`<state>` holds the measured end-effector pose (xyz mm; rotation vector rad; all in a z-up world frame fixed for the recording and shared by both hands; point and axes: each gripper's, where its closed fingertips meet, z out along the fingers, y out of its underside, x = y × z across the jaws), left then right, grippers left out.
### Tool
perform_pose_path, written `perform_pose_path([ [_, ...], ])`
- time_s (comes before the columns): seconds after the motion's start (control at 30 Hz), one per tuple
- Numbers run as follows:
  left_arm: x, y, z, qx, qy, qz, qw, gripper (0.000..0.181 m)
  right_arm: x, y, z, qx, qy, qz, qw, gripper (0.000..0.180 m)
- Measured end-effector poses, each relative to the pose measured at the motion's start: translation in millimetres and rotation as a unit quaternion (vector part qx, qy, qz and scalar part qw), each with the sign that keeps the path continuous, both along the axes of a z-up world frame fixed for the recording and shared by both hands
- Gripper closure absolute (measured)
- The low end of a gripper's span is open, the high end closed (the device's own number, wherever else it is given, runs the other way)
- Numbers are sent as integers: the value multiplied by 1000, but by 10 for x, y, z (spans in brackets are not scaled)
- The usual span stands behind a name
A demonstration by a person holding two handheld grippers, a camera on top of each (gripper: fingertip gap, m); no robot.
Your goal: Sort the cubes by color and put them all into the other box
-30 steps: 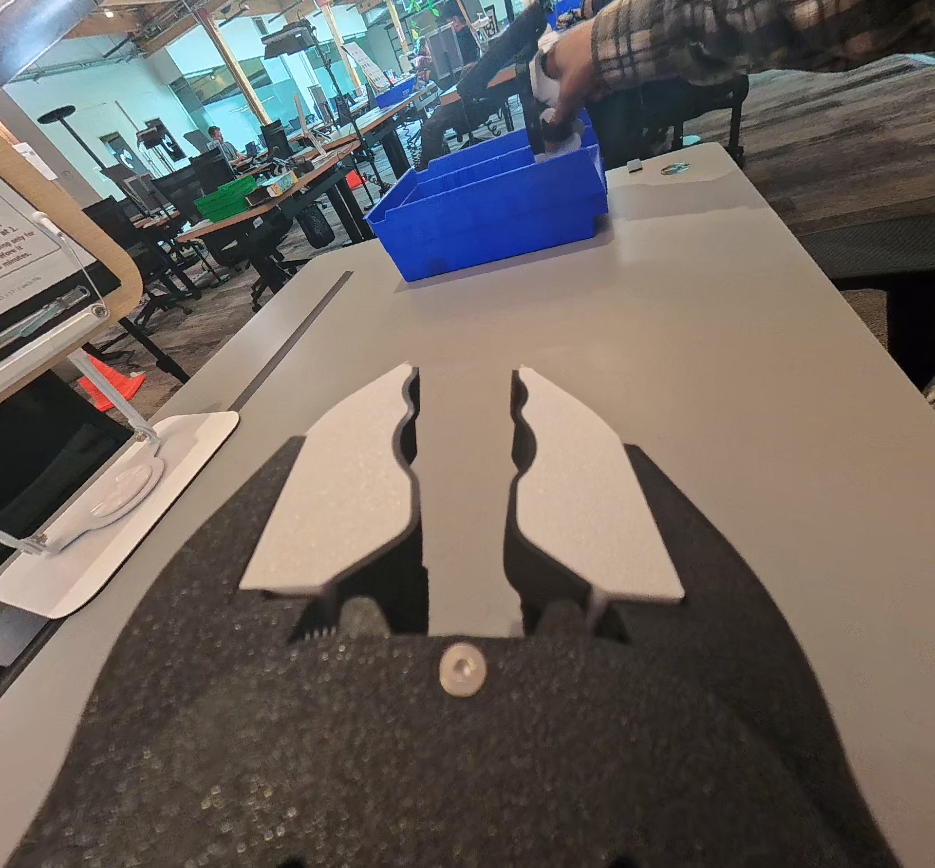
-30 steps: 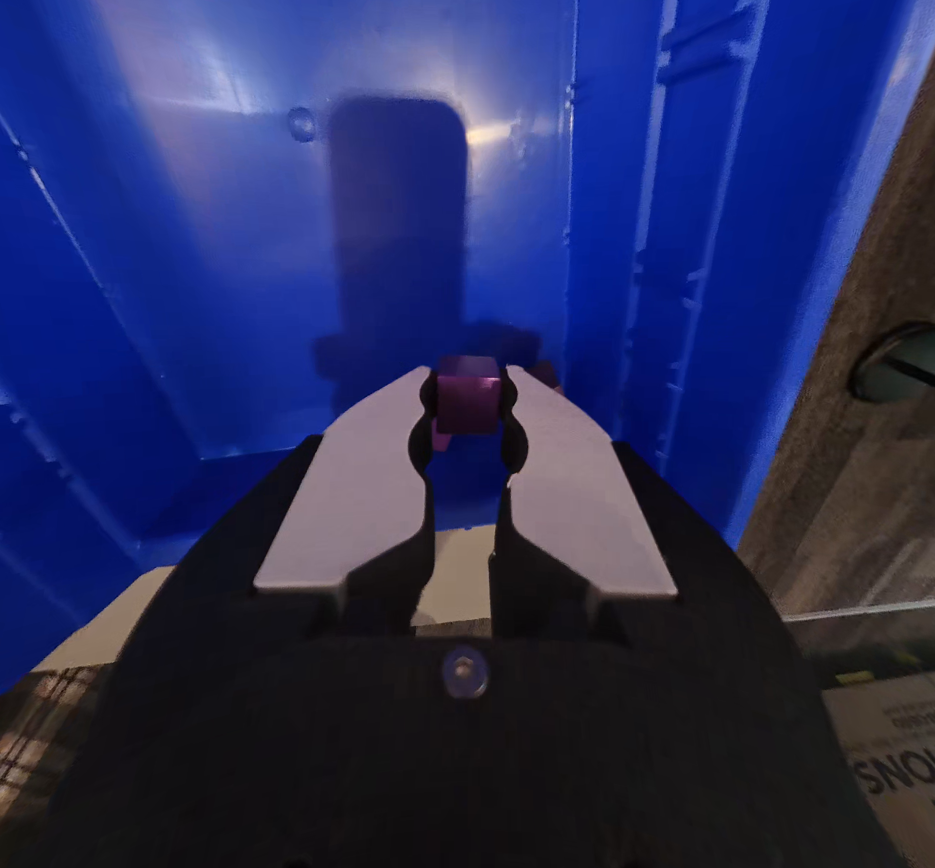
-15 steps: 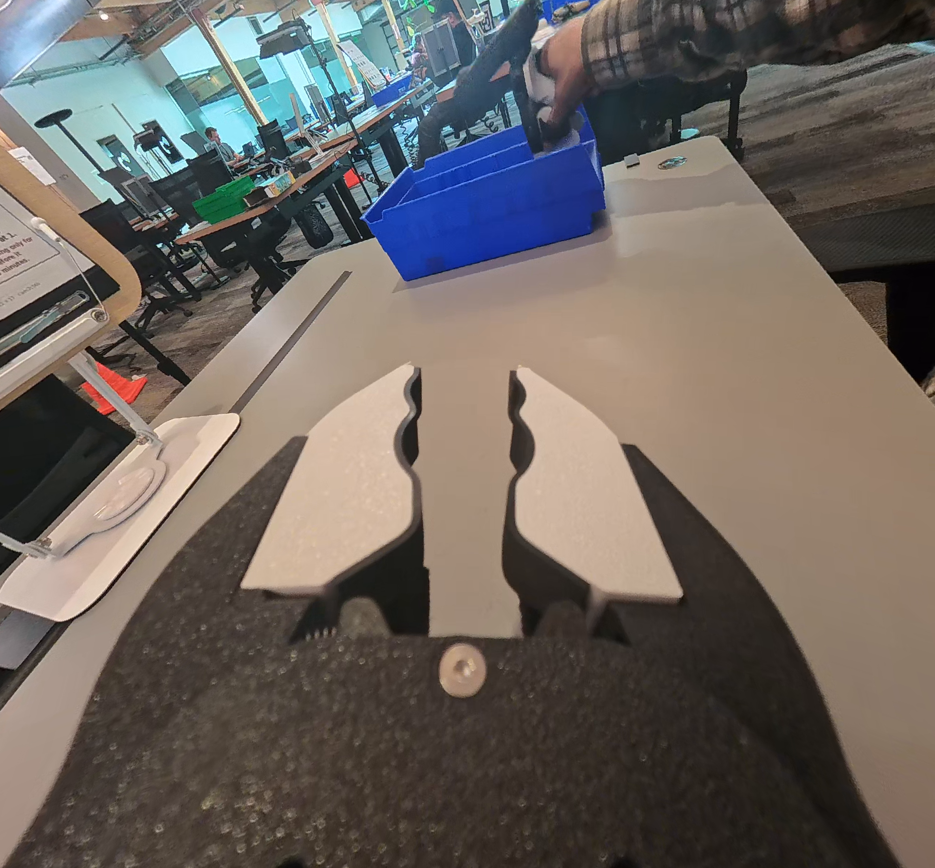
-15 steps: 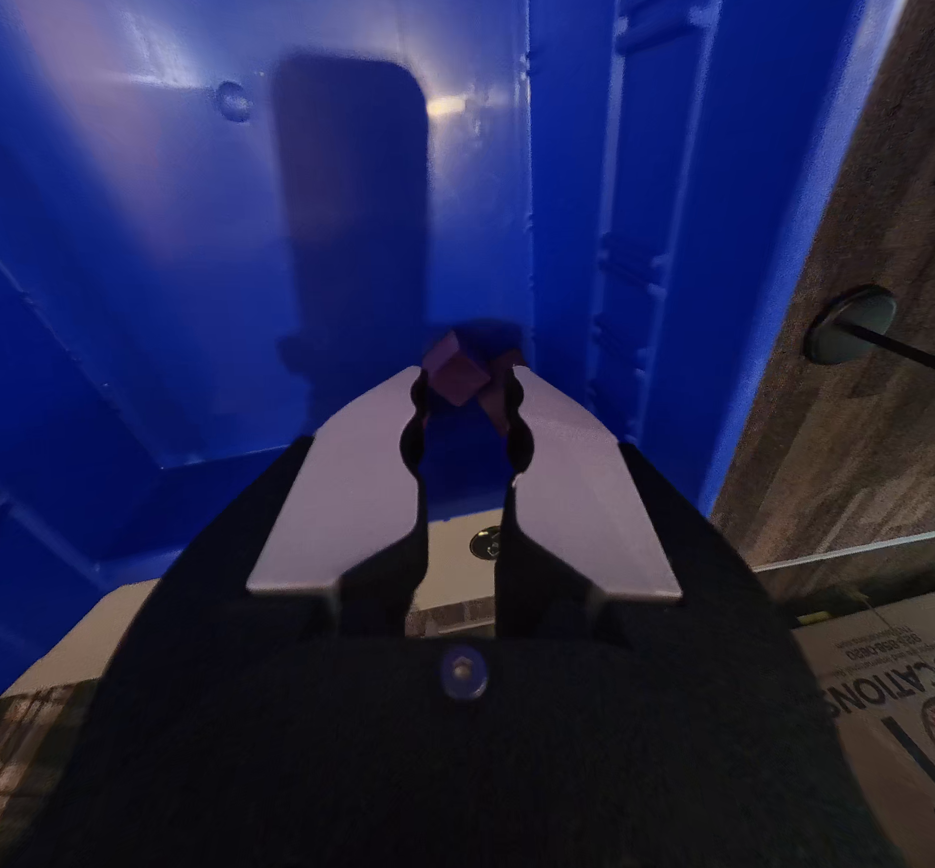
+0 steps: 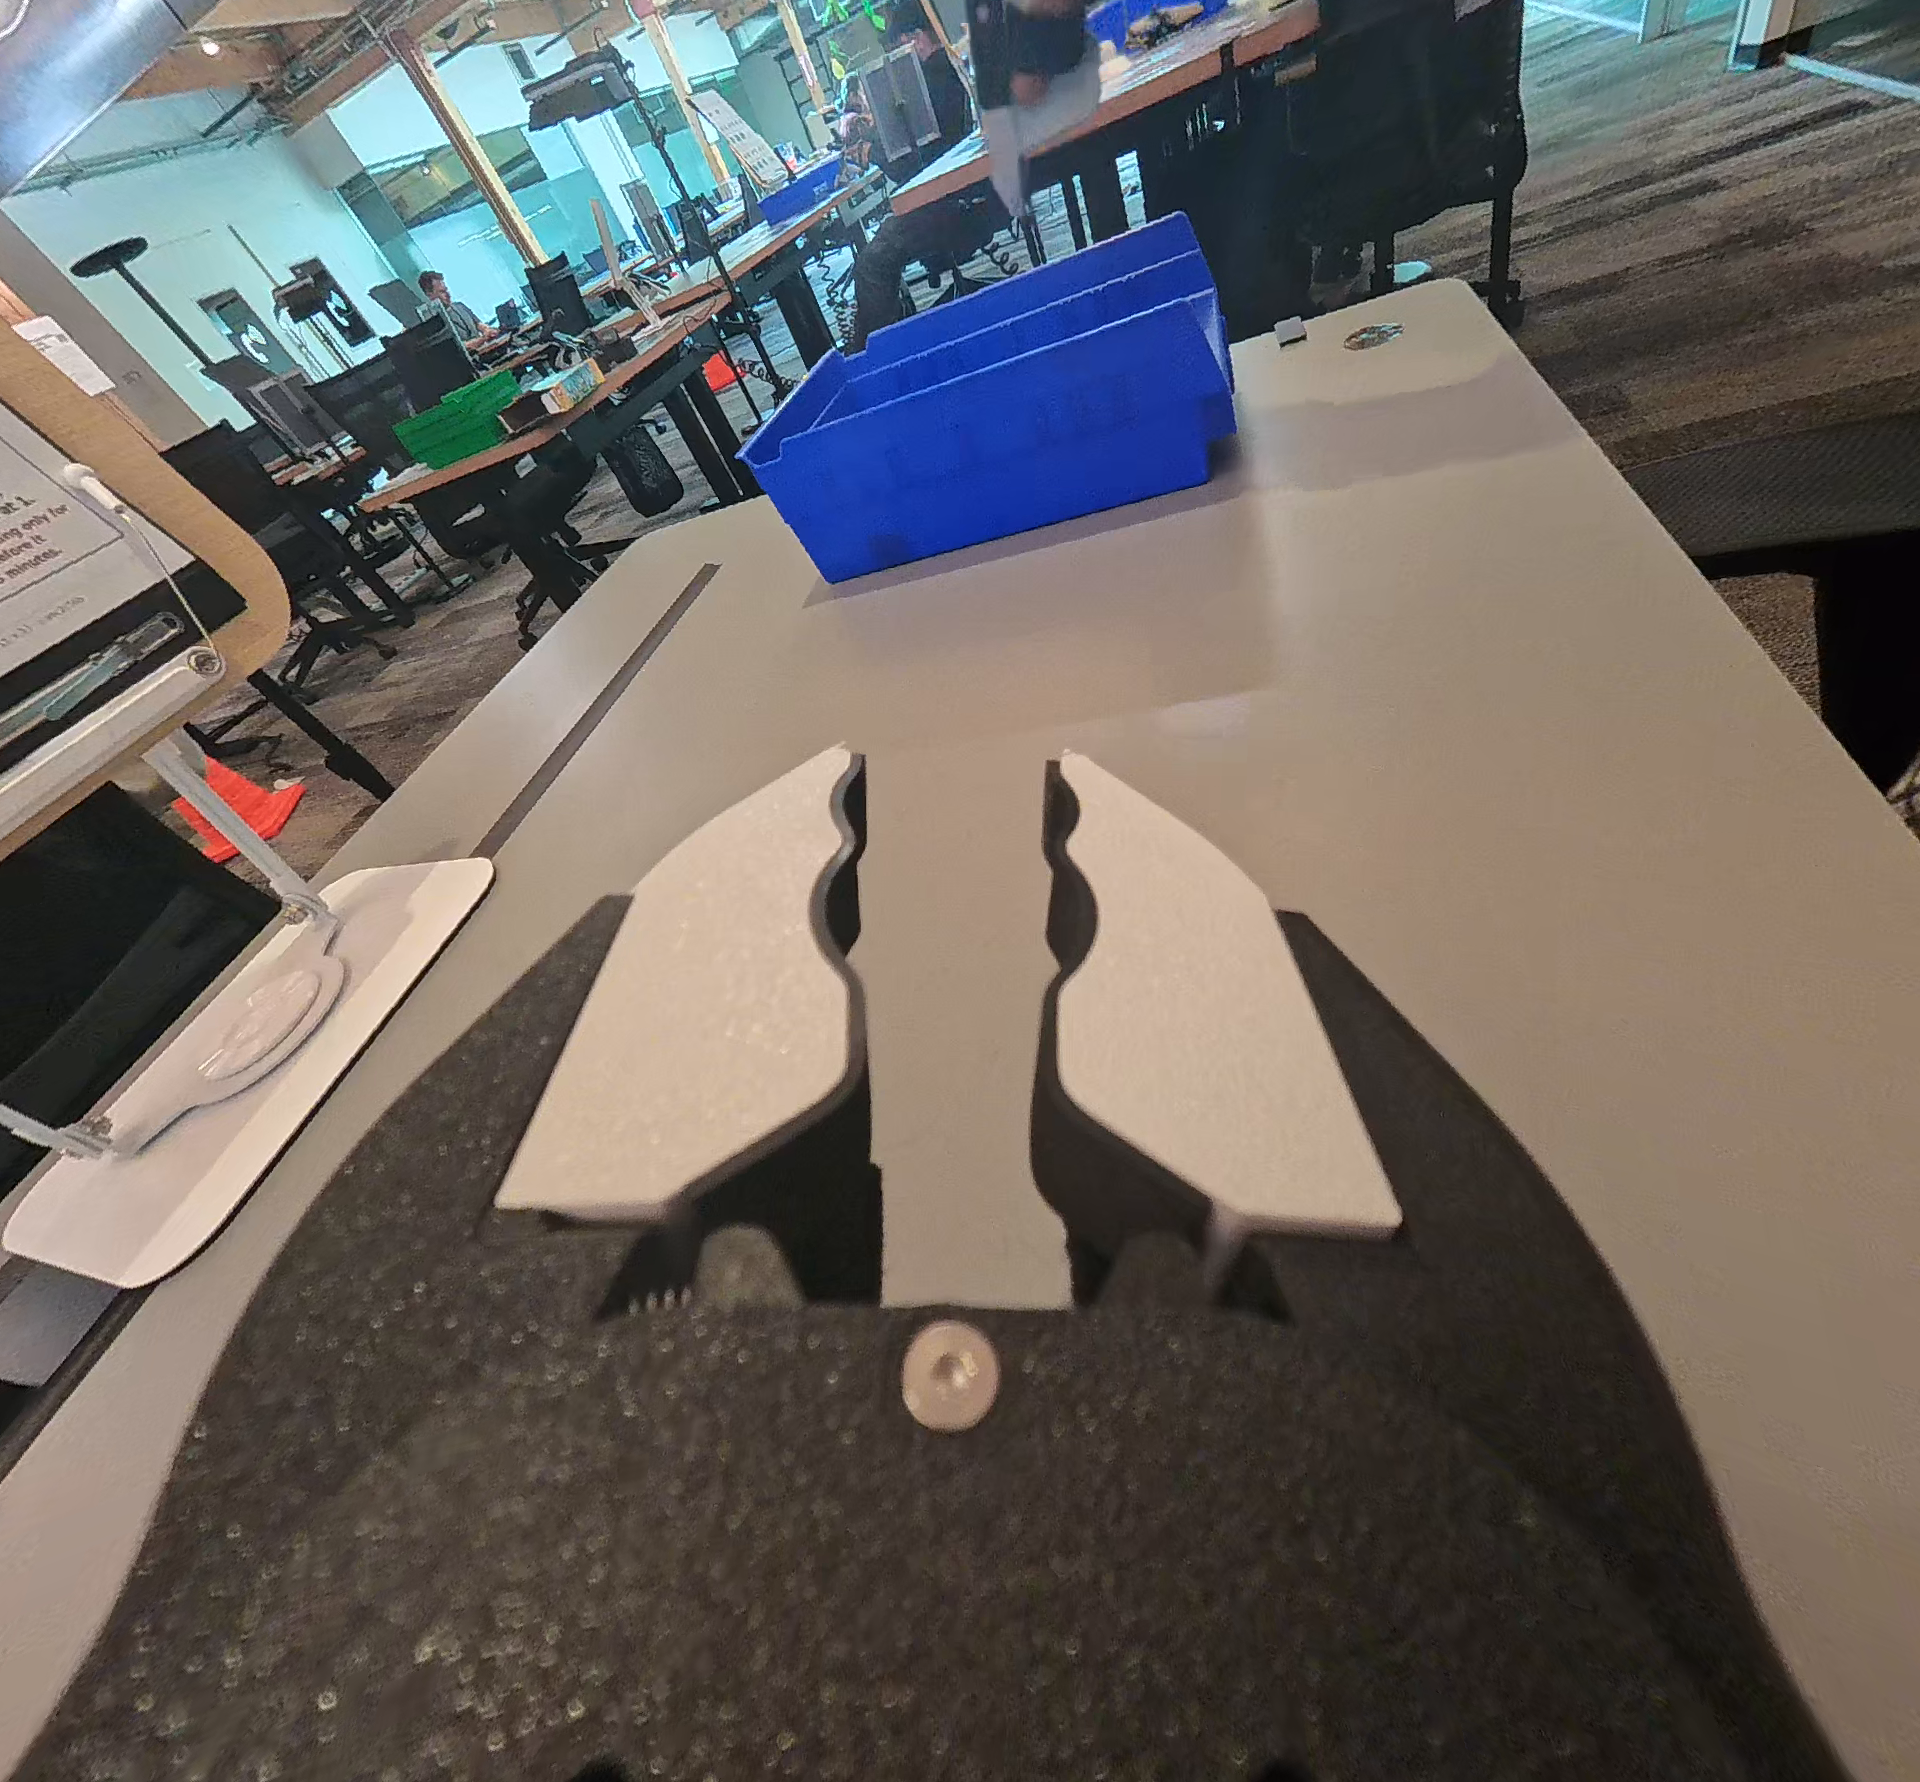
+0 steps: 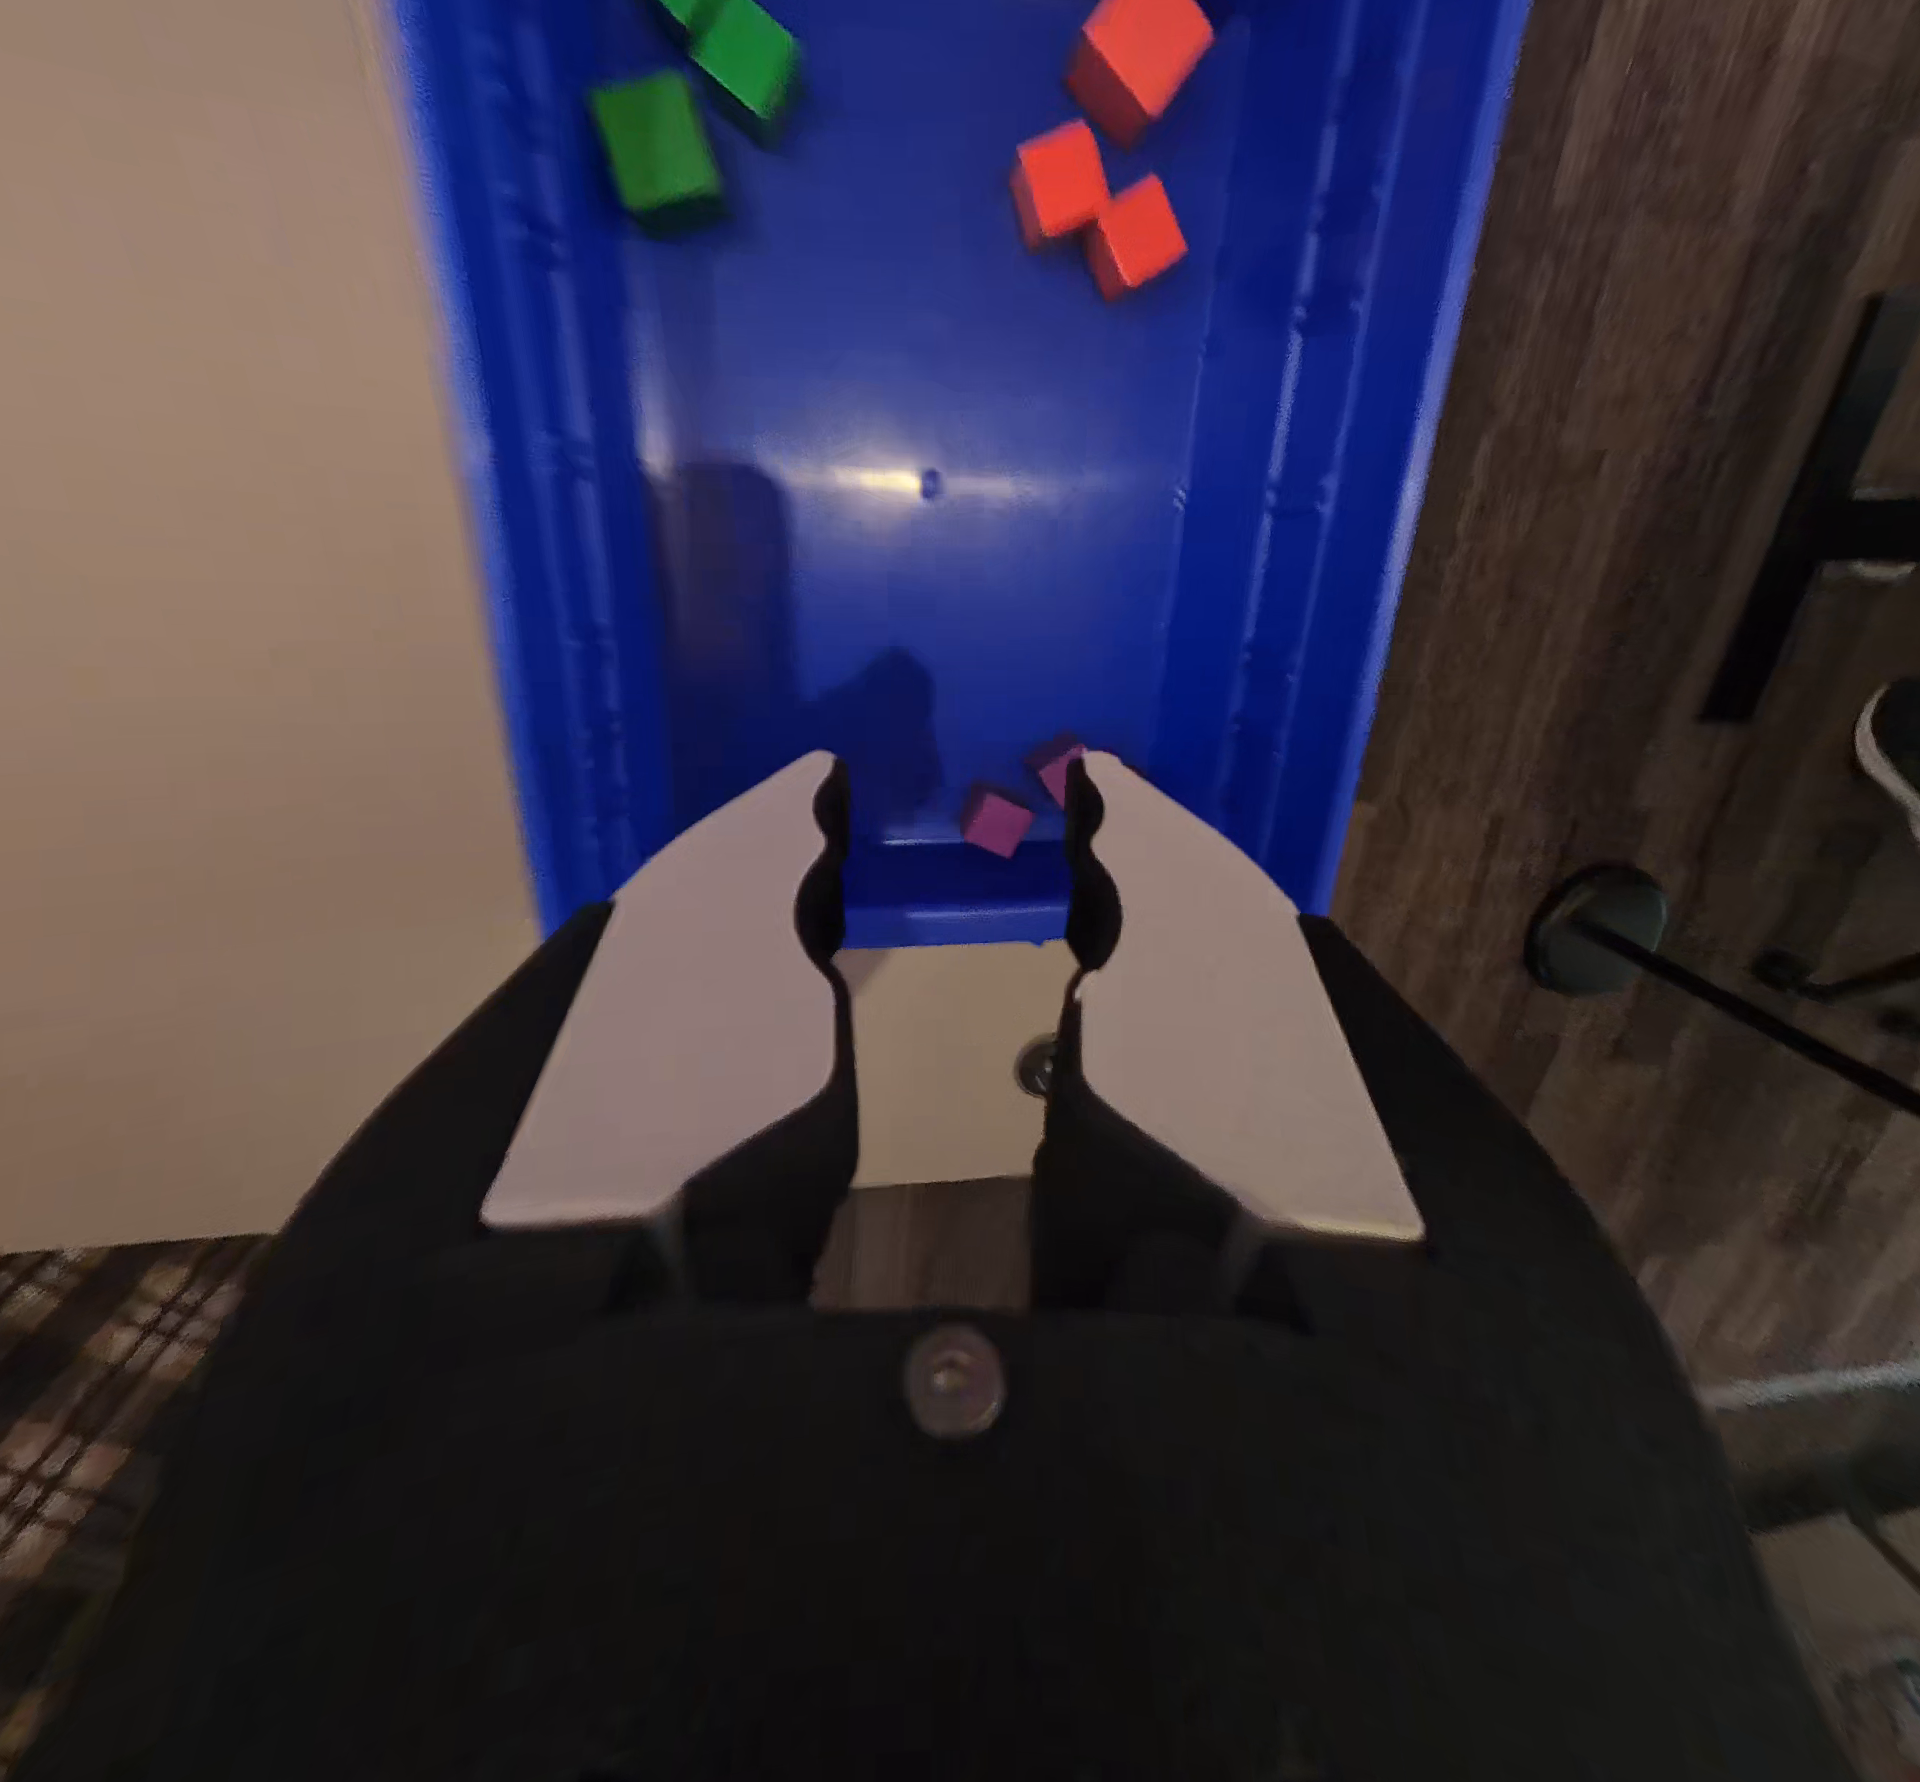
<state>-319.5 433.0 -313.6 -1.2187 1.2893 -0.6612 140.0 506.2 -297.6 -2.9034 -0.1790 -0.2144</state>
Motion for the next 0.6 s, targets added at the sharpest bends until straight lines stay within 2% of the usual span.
perform_pose_path([
  [0.13, 5, -1, -4, 0, 1, 0, 1000, 149, -649, 115, 237, 71, 71, 75, 992, 132],
  [0.27, 10, 4, -12, -1, 2, 0, 1000, 149, -1440, 166, 239, 143, 175, 169, 959, 119],
  [0.47, 9, 53, -34, -9, -3, 7, 1000, 146, -2625, 129, -135, 223, 350, 292, 862, 92],
  [0.6, -15, 123, -39, -18, -10, 21, 1000, 139, -3191, 137, -345, 290, 417, 335, 794, 87],
])
